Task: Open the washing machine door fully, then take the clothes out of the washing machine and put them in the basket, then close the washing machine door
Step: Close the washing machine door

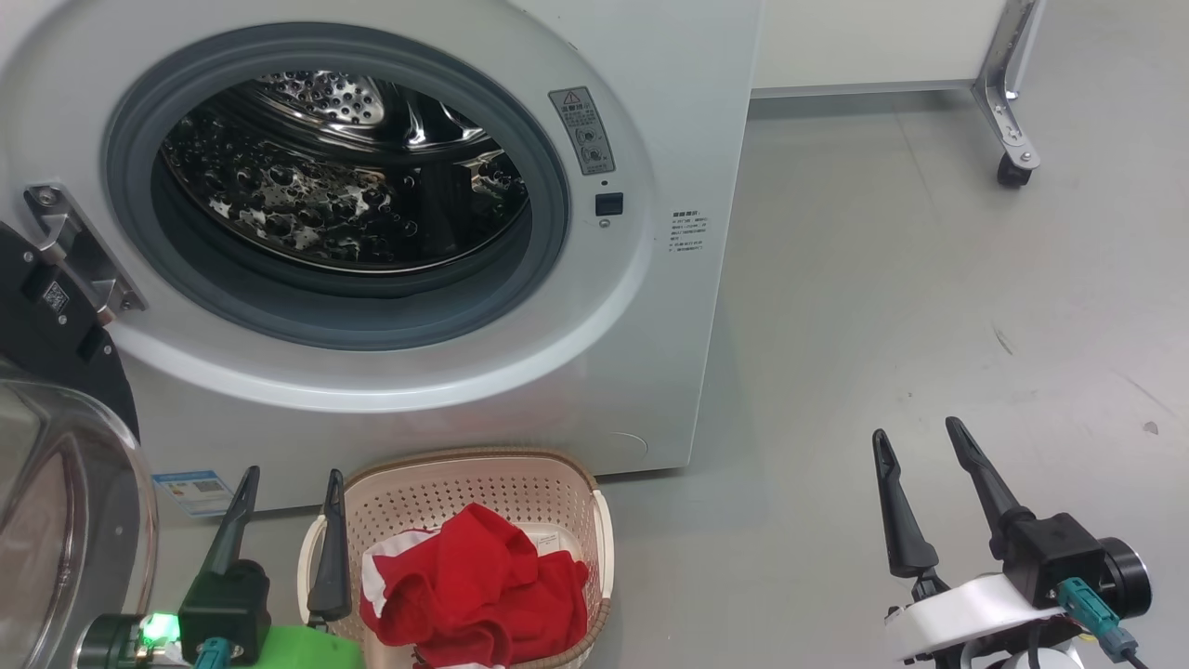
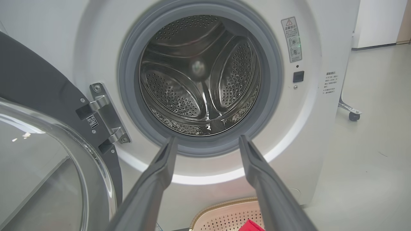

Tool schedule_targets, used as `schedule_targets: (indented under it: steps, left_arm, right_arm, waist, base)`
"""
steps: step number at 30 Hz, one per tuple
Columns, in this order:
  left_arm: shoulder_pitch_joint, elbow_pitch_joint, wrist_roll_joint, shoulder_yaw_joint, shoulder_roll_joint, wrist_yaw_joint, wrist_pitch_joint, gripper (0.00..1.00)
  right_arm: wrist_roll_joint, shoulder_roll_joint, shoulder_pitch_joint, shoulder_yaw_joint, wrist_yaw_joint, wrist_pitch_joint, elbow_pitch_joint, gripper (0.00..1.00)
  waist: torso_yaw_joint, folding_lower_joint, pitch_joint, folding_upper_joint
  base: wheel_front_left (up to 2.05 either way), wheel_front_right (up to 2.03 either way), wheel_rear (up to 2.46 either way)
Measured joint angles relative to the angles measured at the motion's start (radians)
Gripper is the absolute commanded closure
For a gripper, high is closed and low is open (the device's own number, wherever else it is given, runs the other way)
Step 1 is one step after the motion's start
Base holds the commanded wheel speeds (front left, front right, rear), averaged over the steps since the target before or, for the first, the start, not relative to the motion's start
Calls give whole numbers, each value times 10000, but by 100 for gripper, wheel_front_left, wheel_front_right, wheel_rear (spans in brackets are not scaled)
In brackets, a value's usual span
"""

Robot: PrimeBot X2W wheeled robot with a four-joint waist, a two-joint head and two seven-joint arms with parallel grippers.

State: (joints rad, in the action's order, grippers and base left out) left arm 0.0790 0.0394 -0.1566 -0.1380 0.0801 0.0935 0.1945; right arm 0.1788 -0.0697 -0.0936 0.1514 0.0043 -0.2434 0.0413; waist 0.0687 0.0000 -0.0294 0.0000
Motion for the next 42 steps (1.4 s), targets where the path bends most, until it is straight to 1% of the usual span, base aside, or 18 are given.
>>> schedule_targets:
  steps: [5,7,19,26,30,42]
  left_arm:
    - [53,-221,42,4,0,29,-105,0]
    - [79,-291,102,4,0,31,-192,0]
    - [279,-811,290,21,0,73,-368,0]
    - [294,-974,746,21,84,130,-458,0]
    - [322,-1057,834,-6,92,153,-531,0]
    - [423,-1235,878,23,90,155,-706,0]
  right_arm:
    - [0,-2,-25,2,0,4,-36,0]
    - [0,-2,-28,2,-71,4,-42,0]
    - [0,-10,-86,15,-71,17,-138,0]
    - [2,-15,-87,-13,-73,17,-171,0]
    - [4,-15,-87,-58,-161,17,-178,0]
    - [4,-23,-87,-46,-161,96,-198,0]
  waist:
    - [1,0,-38,0]
    - [-4,0,-47,0]
    - [-39,0,-120,0]
    - [-72,0,-132,0]
    - [-111,0,-116,0]
    - [-165,0,-111,0]
  base:
    - [0,0,0]
    - [0,0,0]
    - [0,0,0]
    - [-5,5,0]
    - [-30,20,10]
    - [-58,57,1]
